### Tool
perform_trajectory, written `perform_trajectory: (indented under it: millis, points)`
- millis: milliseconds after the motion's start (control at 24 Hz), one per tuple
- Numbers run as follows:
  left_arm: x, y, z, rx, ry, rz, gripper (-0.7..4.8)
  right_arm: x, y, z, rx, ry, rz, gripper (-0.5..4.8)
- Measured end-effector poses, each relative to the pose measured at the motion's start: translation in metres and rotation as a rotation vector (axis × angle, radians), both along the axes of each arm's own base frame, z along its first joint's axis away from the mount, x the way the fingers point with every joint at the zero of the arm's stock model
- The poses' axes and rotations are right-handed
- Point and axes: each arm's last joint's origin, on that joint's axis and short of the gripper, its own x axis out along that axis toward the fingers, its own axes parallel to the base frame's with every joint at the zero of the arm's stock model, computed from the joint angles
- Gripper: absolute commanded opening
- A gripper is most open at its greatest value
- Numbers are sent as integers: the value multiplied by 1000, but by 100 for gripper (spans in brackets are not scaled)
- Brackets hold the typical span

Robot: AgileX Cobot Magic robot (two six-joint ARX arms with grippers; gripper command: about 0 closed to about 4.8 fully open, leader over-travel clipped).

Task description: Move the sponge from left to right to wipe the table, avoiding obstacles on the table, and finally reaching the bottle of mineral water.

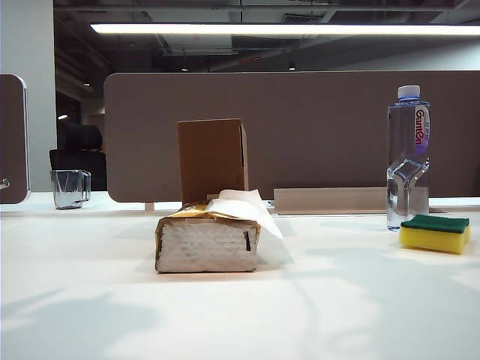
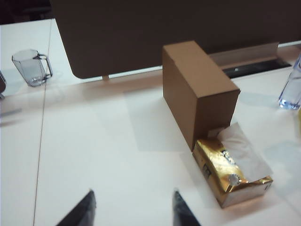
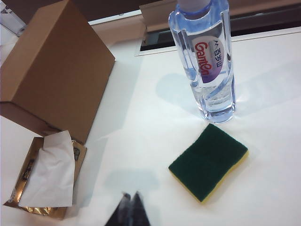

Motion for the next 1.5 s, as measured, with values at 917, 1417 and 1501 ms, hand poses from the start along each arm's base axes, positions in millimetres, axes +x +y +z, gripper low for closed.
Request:
perform_trajectory:
  millis: [917, 1417, 1501]
  points:
    - [-11, 8, -56, -7, -168, 231, 114, -76, 9, -56, -79, -95, -101, -8]
    - [-14, 10, -89, -104, -153, 288, 55, -94, 12, -91, -86, -164, -106, -8]
    - [-18, 11, -96, -169, -179, 295, 48, -97, 12, -103, -80, -178, -112, -8]
